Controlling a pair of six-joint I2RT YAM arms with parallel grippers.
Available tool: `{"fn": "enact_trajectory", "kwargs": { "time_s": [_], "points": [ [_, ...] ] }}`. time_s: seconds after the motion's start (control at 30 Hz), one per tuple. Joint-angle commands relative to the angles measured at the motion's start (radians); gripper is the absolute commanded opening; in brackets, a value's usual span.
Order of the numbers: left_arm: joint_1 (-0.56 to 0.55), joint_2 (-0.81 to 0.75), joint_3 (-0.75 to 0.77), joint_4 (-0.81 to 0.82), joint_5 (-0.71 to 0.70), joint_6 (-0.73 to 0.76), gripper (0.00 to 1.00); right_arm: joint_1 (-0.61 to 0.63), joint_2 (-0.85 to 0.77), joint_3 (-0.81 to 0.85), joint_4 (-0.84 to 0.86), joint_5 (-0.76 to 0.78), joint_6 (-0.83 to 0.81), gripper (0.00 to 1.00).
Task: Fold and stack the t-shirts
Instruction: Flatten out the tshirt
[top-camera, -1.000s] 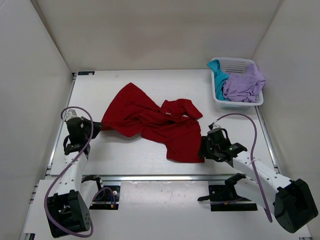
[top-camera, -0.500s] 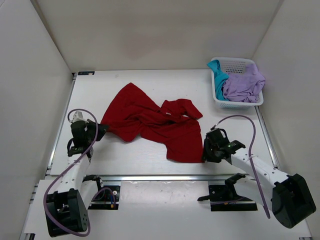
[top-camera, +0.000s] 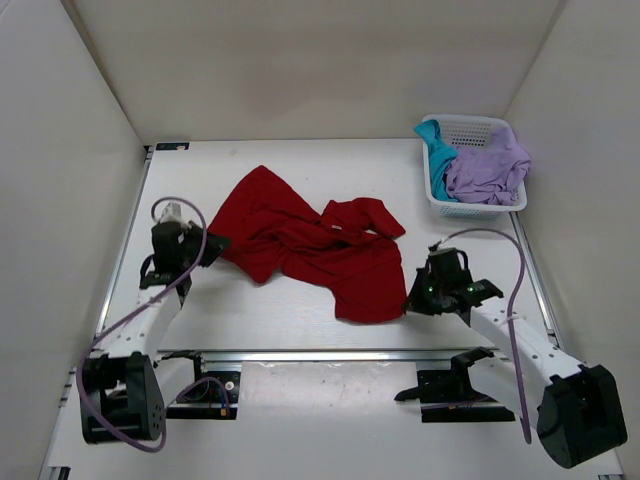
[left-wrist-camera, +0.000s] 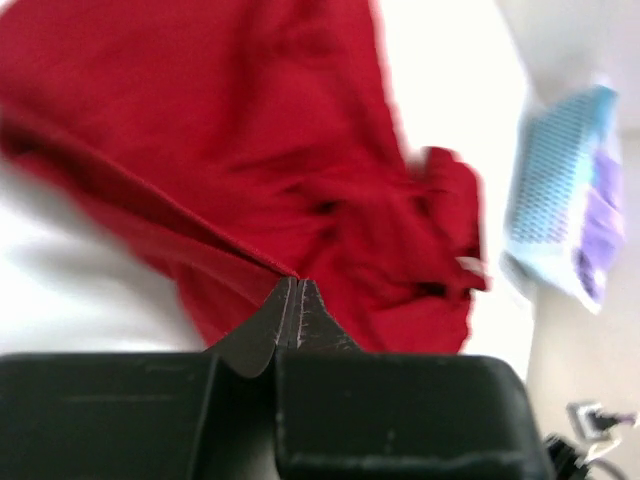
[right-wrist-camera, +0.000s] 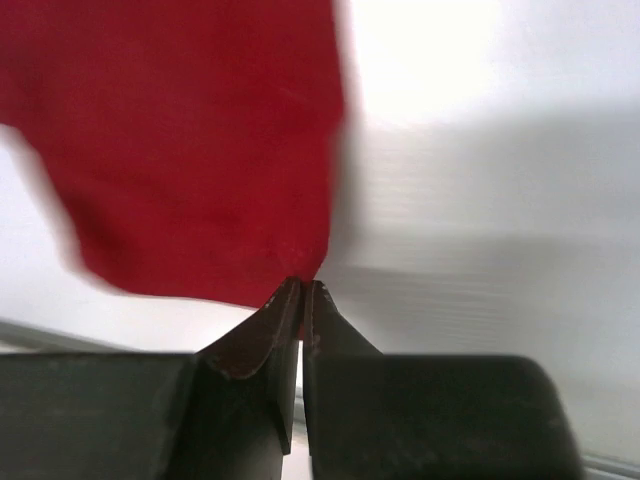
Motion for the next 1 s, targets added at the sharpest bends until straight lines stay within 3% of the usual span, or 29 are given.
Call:
{"fn": "enact_trajectory", "kwargs": {
  "time_s": [0.0,0.13,0.2,0.27,0.37,0.47,0.53,0.63,0.7,0.8,0.87,0.9,0.97],
  "points": [
    [-0.051,0.077,0.268,-0.002,0.113,0.038,0.00,0.007,-0.054,0.291,0.006,0.026,-0.068,0.00],
    [-0.069,0.079,0.550,-0.095,0.188,0.034,0.00,0.084,0.006,0.746,-0.135,0.197,-0.169,0.00],
    [0.019,0.067,0.620,-0.109,0.231,0.002,0.00,0.147,0.032,0.882,-0.182,0.269,-0.201,0.00],
    [0.116,0.050,0.725,-0.094,0.346,-0.054,0.00,0.222,0.101,1.131,-0.227,0.422,-0.244,0.00],
    [0.297,0.041,0.793,0.057,0.512,-0.236,0.00,0.331,0.218,1.452,-0.310,0.559,-0.321,0.00],
    [0.379,0.065,0.865,0.152,0.581,-0.394,0.00,0.501,0.351,1.812,-0.347,0.723,-0.438,0.00],
    [0.394,0.070,0.885,0.217,0.586,-0.457,0.00,0.573,0.388,1.911,-0.297,0.792,-0.516,0.00],
    [0.431,0.102,0.947,0.220,0.564,-0.503,0.00,0.592,0.402,1.893,-0.165,0.803,-0.608,0.00],
    [0.445,0.130,1.060,0.114,0.514,-0.452,0.00,0.612,0.436,1.870,-0.007,0.891,-0.776,0.00],
    [0.448,0.145,1.131,-0.002,0.420,-0.350,0.00,0.621,0.550,1.964,0.120,0.966,-0.974,0.00],
    [0.429,0.170,1.117,-0.057,0.371,-0.295,0.00,0.568,0.603,1.933,0.246,0.948,-1.100,0.00],
    [0.425,0.174,1.102,-0.062,0.351,-0.289,0.00,0.525,0.605,1.913,0.253,0.914,-1.090,0.00],
    [0.383,0.185,1.031,-0.036,0.299,-0.247,0.00,0.291,0.650,1.910,0.169,0.705,-0.948,0.00]
  ]
}}
